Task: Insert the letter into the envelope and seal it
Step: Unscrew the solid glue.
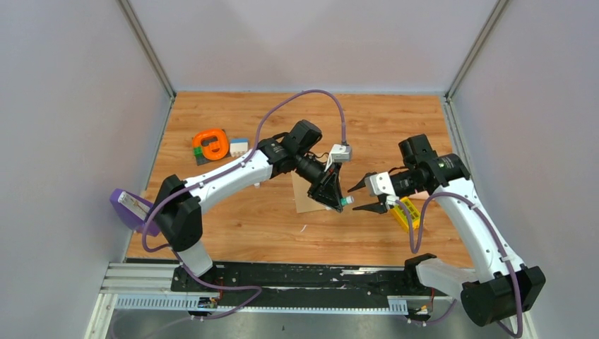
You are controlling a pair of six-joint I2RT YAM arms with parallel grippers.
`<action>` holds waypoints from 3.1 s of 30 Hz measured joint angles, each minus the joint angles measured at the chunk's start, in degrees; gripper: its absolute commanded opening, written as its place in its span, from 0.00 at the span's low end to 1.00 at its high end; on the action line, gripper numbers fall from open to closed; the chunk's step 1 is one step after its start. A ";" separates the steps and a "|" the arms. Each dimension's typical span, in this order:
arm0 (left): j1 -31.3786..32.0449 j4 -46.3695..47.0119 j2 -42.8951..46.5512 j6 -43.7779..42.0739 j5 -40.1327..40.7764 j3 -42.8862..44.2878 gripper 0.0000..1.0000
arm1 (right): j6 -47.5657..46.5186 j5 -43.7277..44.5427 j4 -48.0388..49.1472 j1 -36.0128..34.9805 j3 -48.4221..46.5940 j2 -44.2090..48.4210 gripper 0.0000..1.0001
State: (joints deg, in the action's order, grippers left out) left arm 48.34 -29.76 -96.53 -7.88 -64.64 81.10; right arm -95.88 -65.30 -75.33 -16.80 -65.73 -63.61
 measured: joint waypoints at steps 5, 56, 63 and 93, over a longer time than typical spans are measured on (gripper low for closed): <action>0.02 -0.48 0.00 -0.09 -0.85 0.00 0.00 | -1.11 -0.37 0.13 0.00 0.02 -0.04 0.42; 0.94 -2.71 1.60 -0.55 16.35 -0.20 0.00 | 20.96 0.22 3.19 -0.33 -1.79 -8.72 0.04; 1.16 -4.09 1.90 -0.42 20.00 -0.22 0.00 | 35.80 -1.11 5.11 0.13 -2.49 -13.14 0.03; 1.95 -3.28 4.61 -1.68 36.72 -0.20 0.00 | 65.26 -8.96 3.19 2.49 -9.99 -30.01 0.48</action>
State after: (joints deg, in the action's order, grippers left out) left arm 50.28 -33.04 -91.92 -9.56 -27.92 80.90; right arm -30.61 -74.26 -72.14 -14.31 -75.72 -93.62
